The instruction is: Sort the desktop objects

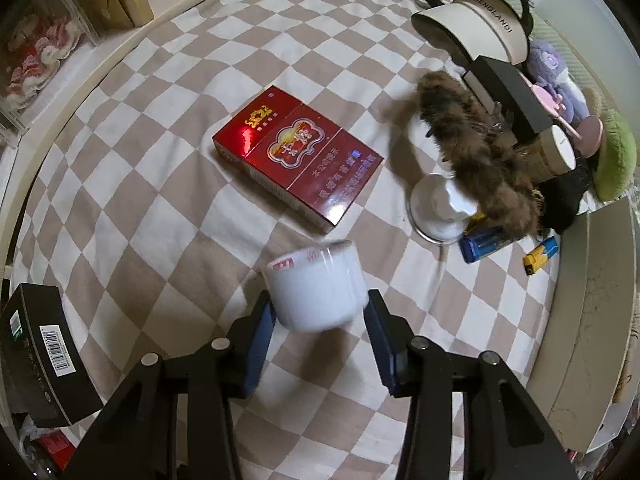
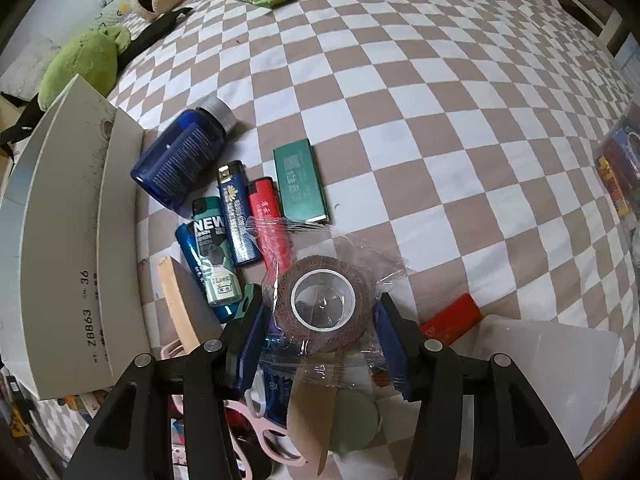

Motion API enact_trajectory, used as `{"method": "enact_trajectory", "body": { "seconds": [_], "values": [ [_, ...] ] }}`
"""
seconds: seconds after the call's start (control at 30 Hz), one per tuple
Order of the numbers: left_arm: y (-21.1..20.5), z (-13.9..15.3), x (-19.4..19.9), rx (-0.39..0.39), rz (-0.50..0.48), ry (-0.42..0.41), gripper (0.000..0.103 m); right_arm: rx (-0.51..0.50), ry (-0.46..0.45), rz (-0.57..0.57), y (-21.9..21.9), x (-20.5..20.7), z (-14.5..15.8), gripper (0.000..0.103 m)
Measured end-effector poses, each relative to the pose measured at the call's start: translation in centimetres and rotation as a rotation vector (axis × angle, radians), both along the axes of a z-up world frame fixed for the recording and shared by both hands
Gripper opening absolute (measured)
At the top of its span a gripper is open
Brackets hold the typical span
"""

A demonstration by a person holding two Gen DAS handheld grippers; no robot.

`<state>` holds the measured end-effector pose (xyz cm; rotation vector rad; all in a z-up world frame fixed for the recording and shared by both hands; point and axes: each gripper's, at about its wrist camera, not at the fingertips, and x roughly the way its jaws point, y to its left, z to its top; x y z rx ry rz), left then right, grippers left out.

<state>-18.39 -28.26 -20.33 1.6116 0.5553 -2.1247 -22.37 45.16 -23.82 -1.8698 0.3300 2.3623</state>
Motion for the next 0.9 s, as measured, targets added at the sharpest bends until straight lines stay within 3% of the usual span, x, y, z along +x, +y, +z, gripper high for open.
{"method": "enact_trajectory", "body": {
  "seconds": [0.07, 0.1, 0.3, 0.37, 0.43, 0.47, 0.6, 0.8, 0.87, 0.9],
  "values": [
    [0.2, 0.4, 0.2, 0.003, -0.009, 0.01, 0.037, -0.004, 0.012, -0.001, -0.1, 0.0, 0.4, 0.054],
    [0.3, 0.5, 0.3, 0.005, -0.012, 0.014, 0.025, -0.005, 0.018, -0.002, -0.2, 0.0, 0.6, 0.054],
    [0.4, 0.8, 0.3, 0.006, -0.018, 0.022, 0.023, -0.012, 0.039, 0.004, -0.4, 0.3, 1.6, 0.054],
    [0.2, 0.9, 0.3, 0.014, 0.007, 0.036, 0.029, -0.014, 0.039, 0.003, -0.5, 0.3, 1.6, 0.054],
    [0.0, 1.0, 0.2, 0.024, 0.036, 0.057, 0.076, -0.016, 0.04, 0.003, -0.5, 0.2, 1.7, 0.054],
    [-0.1, 1.1, 0.1, 0.025, 0.047, 0.066, 0.081, -0.017, 0.04, 0.003, -0.5, 0.1, 1.7, 0.054],
    [-0.1, 1.7, -0.5, -0.014, 0.052, 0.077, 0.081, -0.022, 0.041, 0.002, -0.6, 0.0, 1.8, 0.054],
    [0.1, 0.8, -2.1, -0.066, 0.026, 0.03, 0.081, -0.028, 0.043, 0.001, -0.7, -0.3, 1.9, 0.054],
    [0.4, 0.5, -2.6, -0.083, 0.004, 0.012, 0.073, -0.03, 0.043, 0.001, -0.7, -0.3, 1.9, 0.054],
    [0.5, 0.4, -2.7, -0.09, -0.004, 0.003, 0.062, -0.032, 0.044, 0.001, -0.8, -0.4, 1.9, 0.054]
  ]
}}
